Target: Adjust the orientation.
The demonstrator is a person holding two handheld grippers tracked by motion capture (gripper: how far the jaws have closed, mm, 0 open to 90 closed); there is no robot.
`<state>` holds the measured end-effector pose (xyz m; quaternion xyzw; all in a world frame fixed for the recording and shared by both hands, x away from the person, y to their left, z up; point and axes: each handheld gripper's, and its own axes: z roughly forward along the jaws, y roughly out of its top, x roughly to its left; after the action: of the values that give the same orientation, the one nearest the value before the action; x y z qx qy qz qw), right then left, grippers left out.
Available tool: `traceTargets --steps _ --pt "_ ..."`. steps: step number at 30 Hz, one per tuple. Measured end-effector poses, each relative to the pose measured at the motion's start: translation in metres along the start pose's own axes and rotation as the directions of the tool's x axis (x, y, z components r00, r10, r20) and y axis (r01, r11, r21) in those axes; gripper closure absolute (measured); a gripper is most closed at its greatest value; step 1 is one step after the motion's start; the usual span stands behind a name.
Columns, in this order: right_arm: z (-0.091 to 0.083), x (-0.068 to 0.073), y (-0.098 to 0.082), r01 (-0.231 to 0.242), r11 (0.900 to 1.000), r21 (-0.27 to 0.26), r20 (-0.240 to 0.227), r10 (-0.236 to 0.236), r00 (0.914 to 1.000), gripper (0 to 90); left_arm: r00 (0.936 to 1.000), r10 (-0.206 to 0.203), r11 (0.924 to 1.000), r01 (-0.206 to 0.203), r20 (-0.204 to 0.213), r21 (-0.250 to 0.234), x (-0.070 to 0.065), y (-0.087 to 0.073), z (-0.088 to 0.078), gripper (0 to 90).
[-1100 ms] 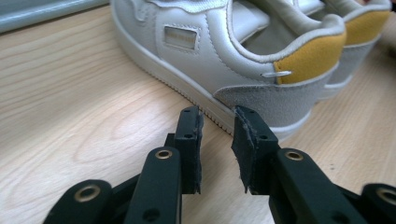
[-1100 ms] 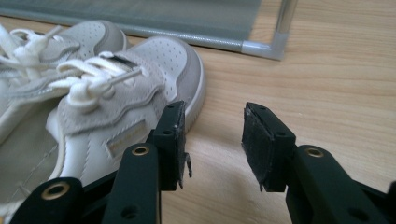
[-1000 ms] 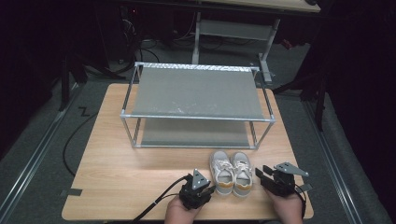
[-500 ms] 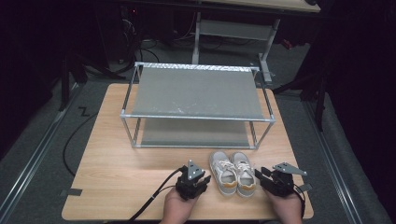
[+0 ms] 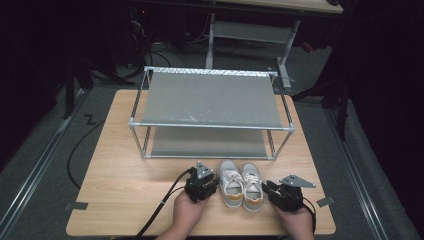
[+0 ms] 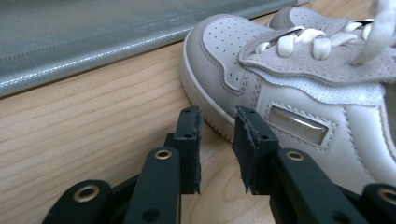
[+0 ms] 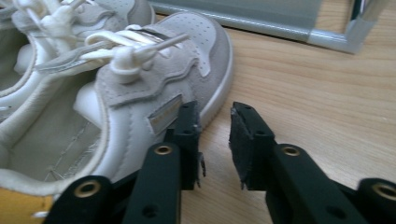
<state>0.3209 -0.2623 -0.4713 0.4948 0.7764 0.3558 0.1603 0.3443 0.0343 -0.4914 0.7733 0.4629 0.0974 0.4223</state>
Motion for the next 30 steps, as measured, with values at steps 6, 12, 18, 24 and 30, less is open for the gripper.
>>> traceTargets --steps 6,12,18,24,30 --pt "-0.021 0.000 -0.006 -0.011 0.999 -0.049 0.023 0.012 0.9997 55.7 0.9984 0.056 0.9983 -0.056 -0.004 0.020 0.002 -0.002 -0.004 66.6" --pt "-0.050 0.017 -0.026 0.016 0.998 -0.061 0.014 -0.015 0.9998 46.1 0.9982 0.059 0.9982 -0.059 -0.012 -0.002 0.011 0.002 -0.010 64.5" --pt "-0.056 0.037 -0.036 0.053 0.998 -0.036 -0.013 -0.054 0.9985 43.6 0.9962 0.070 0.9976 -0.070 -0.052 0.004 0.018 0.014 0.008 66.3" --pt "-0.040 0.053 -0.039 0.109 0.994 0.020 -0.062 -0.108 0.9922 44.5 0.9965 0.069 0.9976 -0.069 -0.048 0.003 0.015 0.020 0.018 73.3" --pt "-0.032 0.053 -0.034 0.127 0.992 0.019 -0.058 -0.125 0.9904 44.1 0.9960 0.072 0.9974 -0.071 -0.053 0.003 0.012 0.020 0.019 75.0"
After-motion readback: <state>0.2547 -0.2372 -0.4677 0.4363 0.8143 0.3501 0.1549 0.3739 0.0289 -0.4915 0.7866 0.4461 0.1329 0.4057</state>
